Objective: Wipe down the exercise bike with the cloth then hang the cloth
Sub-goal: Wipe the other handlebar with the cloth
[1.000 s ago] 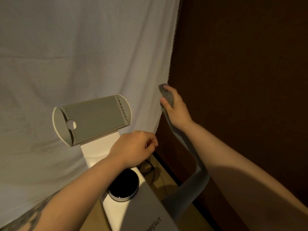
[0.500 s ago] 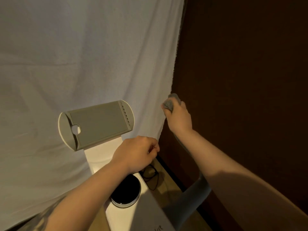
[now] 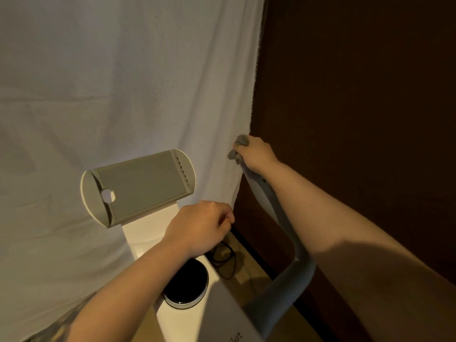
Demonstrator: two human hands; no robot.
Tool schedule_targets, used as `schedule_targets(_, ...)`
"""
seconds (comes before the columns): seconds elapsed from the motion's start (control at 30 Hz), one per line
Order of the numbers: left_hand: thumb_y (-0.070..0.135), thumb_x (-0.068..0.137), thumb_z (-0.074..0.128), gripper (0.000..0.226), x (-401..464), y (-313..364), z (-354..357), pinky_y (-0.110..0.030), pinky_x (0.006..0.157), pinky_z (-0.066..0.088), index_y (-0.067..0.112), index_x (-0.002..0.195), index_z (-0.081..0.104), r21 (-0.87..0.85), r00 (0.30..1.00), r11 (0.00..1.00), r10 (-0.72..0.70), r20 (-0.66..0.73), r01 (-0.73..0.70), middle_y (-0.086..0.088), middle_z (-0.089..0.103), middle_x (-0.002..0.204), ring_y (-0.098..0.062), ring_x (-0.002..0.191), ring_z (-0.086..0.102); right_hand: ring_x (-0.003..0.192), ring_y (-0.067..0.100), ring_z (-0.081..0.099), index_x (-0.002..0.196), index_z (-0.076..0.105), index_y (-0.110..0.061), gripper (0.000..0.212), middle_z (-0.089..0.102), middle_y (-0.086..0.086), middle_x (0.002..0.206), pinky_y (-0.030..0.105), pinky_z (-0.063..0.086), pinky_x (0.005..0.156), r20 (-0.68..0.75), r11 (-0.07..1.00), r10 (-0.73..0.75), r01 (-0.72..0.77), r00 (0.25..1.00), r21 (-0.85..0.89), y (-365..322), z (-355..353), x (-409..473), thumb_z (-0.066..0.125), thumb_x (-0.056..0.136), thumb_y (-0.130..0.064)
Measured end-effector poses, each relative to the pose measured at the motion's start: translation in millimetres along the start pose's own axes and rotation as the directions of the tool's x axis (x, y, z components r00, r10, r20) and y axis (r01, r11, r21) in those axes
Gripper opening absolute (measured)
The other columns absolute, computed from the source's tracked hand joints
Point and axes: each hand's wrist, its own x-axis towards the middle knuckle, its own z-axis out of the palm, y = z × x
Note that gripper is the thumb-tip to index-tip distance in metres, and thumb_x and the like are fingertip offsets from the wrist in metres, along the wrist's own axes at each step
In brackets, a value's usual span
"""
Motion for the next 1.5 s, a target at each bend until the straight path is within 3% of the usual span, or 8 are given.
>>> schedule_targets(0.23, 0.036, 0.094, 0.046, 0.022, -2.4, 2.2, -0.8, -0.031, 0.075, 0.052, 0.04, 0.106, 0.064, -0.034, 1.0, 0.999, -0.008, 0.013, 0.008, 0.016, 0.066, 0.094, -0.008, 0.084, 0.062, 0.109, 0.02, 0.054, 0.133, 0.054, -0.022, 0.036, 0.054, 0.001, 0.124, 0.028, 0.042, 0.087, -0.179, 0.986, -0.139, 0.119, 0.974, -0.117, 17.2, 10.9, -25.6, 0.047, 0.098, -0.019)
schedule_targets(0.4, 0.035, 0.093, 0.046, 0.021, -2.2, 0.8, -1.6, -0.028, 0.073, 0.049, 0.04, 0.105, 0.063, -0.043, 1.0, 0.999, -0.024, 0.004, 0.024, 0.018, 0.065, 0.094, -0.01, 0.086, 0.062, 0.094, 0.023, 0.061, 0.094, 0.062, -0.021, 0.012, 0.065, 0.002, 0.101, 0.032, 0.051, 0.079, -0.076, 0.991, 0.127, -0.125, 0.989, 0.041, -5.4, 7.4, 5.2, 0.052, 0.093, -0.025)
schedule_targets(0.53, 0.035, 0.094, 0.046, 0.021, -1.7, 0.9, -1.2, -0.026, 0.068, 0.045, 0.04, 0.106, 0.063, -0.038, 1.0, 0.999, -0.005, -0.008, 0.005, 0.018, 0.064, 0.093, -0.008, 0.084, 0.061, 0.107, 0.021, 0.057, 0.134, 0.048, -0.032, 0.034, 0.061, 0.001, 0.119, 0.029, 0.044, 0.083, -0.188, 0.995, -0.1, 0.099, 0.977, -0.016, 31.3, 12.5, -27.2, 0.042, 0.101, -0.037)
schedule_targets(0.7, 0.035, 0.095, 0.047, 0.021, -0.1, 0.7, -3.0, -0.025, 0.064, 0.039, 0.04, 0.106, 0.063, -0.016, 1.0, 1.0, -0.013, 0.016, 0.013, 0.017, 0.064, 0.093, -0.008, 0.085, 0.061, 0.117, 0.024, 0.056, 0.143, 0.038, -0.021, 0.063, 0.057, 0.005, 0.131, 0.031, 0.043, 0.097, -0.078, 0.996, -0.017, 0.024, 0.997, 0.091, 44.1, 10.2, -25.2, 0.038, 0.095, -0.061)
schedule_targets(0.93, 0.036, 0.096, 0.046, 0.021, -1.7, 1.0, -1.5, -0.024, 0.062, 0.044, 0.041, 0.105, 0.064, -0.023, 1.0, 1.0, -0.003, 0.005, 0.003, 0.018, 0.063, 0.087, -0.005, 0.075, 0.059, 0.109, 0.028, 0.056, 0.15, 0.016, -0.03, 0.064, 0.054, 0.009, 0.13, 0.036, 0.047, 0.084, 0.05, 0.948, 0.052, -0.034, 0.997, -0.316, 82.5, -4.7, -89.8, 0.04, 0.096, -0.056)
schedule_targets(1.27, 0.024, 0.094, 0.056, 0.017, -8.4, -0.1, -6.0, -0.027, 0.07, 0.052, 0.035, 0.093, 0.069, -0.305, 0.99, 0.952, -0.031, -0.135, -0.012, 0.012, 0.069, 0.082, -0.004, 0.075, 0.064, 0.105, 0.015, 0.055, 0.146, 0.029, -0.034, 0.059, 0.054, -0.003, 0.128, 0.026, 0.045, 0.073, 0.088, 0.988, 0.148, -0.15, 0.985, 0.022, 106.1, -25.5, -144.8, 0.053, 0.094, -0.048)
schedule_targets(1.37, 0.014, 0.095, 0.055, 0.018, -12.9, 7.4, -15.8, -0.019, 0.071, 0.049, 0.025, 0.093, 0.07, -0.483, 0.985, 0.876, -0.089, -0.149, 0.007, 0.004, 0.07, 0.084, -0.005, 0.074, 0.064, 0.11, 0.02, 0.055, 0.142, 0.038, -0.026, 0.056, 0.054, 0.003, 0.13, 0.031, 0.052, 0.072, 0.075, 0.937, 0.266, -0.276, 0.961, 0.214, 112.3, -26.5, -157.6, 0.053, 0.093, -0.05)
schedule_targets(1.5, 0.027, 0.094, 0.057, 0.014, -28.3, 37.6, -8.8, -0.033, 0.083, 0.052, 0.036, 0.097, 0.068, -0.311, 1.0, 0.95, 0.006, -0.017, -0.011, 0.015, 0.069, 0.094, -0.006, 0.088, 0.063, 0.099, 0.027, 0.064, 0.13, 0.046, -0.021, 0.04, 0.062, 0.009, 0.114, 0.041, 0.055, 0.085, -0.059, 0.747, 0.365, -0.254, 0.929, 0.615, 99.4, -8.4, -165.0, 0.055, 0.096, -0.04)
